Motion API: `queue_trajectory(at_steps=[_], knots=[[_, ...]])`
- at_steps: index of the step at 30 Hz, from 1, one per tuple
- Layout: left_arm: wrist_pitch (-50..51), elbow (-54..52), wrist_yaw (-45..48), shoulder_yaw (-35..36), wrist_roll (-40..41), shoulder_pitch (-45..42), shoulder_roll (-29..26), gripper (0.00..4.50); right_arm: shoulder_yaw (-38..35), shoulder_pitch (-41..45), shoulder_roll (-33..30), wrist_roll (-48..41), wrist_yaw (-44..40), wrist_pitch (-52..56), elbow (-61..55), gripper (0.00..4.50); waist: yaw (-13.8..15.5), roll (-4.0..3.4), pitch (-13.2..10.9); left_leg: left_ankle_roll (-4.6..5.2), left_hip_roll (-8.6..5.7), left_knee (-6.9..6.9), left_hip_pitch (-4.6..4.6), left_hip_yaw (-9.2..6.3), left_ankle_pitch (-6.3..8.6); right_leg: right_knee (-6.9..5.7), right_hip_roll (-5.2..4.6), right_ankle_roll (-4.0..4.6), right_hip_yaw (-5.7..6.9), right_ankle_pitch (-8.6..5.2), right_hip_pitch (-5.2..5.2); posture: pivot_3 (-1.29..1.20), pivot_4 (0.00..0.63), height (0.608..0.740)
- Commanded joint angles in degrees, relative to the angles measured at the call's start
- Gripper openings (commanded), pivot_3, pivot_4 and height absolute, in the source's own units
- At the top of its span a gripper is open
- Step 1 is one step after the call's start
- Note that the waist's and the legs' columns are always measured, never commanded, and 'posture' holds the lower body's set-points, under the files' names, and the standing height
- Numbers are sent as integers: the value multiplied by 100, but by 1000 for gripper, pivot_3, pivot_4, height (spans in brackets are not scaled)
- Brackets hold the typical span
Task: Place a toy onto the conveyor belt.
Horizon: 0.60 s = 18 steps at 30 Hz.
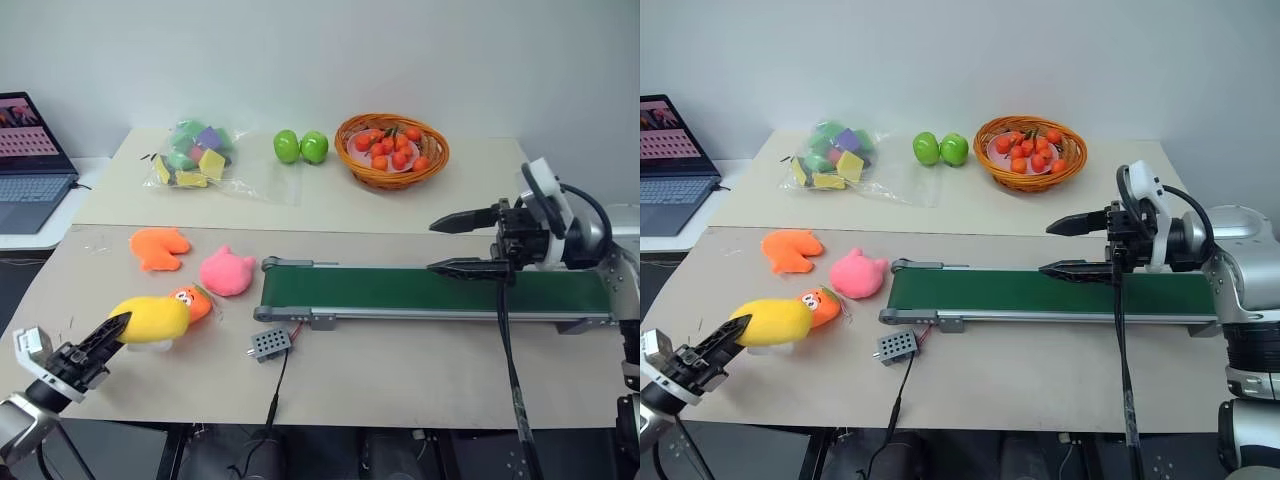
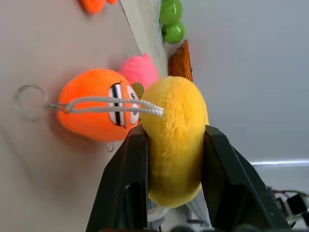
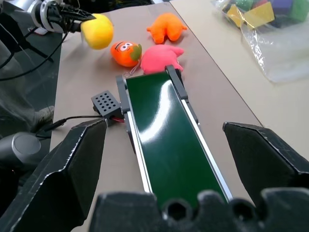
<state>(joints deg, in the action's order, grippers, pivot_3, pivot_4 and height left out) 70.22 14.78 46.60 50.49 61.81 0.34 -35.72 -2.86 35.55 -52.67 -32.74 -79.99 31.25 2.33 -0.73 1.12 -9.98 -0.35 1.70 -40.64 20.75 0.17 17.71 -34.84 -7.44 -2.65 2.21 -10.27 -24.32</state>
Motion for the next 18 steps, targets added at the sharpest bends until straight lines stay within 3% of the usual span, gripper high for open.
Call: queue_trajectory(at_steps=[1,4,9,11,18], knots=[[-1104,-1084,386,-351,-174,-51,293,1466,-28,180,60,41,-76,-171,54,4500,8,0,0,-1,0,0,2,1,0,2,0,0,0,0,0,0,150,738],[-1844,-1615,293,-999,-736,-44,432,1466,7,216,117,102,-104,-233,171,4500,6,1,0,0,-1,0,2,0,0,16,0,1,1,0,1,0,150,738],[-3595,-2491,370,-2754,-2587,421,309,1466,18,208,123,162,-160,-292,272,4500,-3,0,0,0,-2,0,6,1,0,29,1,1,0,0,2,0,150,738],[-5048,-2274,-147,-3327,-3969,422,235,1466,-2,170,98,185,-178,-311,296,4500,0,0,0,2,-1,1,9,2,1,37,4,1,-1,0,1,0,150,738],[-8128,-1133,-969,-4201,-6339,556,-308,1466,20,224,115,367,-220,-547,459,4500,5,-2,1,10,3,4,14,2,6,58,10,2,1,1,0,0,150,738]])
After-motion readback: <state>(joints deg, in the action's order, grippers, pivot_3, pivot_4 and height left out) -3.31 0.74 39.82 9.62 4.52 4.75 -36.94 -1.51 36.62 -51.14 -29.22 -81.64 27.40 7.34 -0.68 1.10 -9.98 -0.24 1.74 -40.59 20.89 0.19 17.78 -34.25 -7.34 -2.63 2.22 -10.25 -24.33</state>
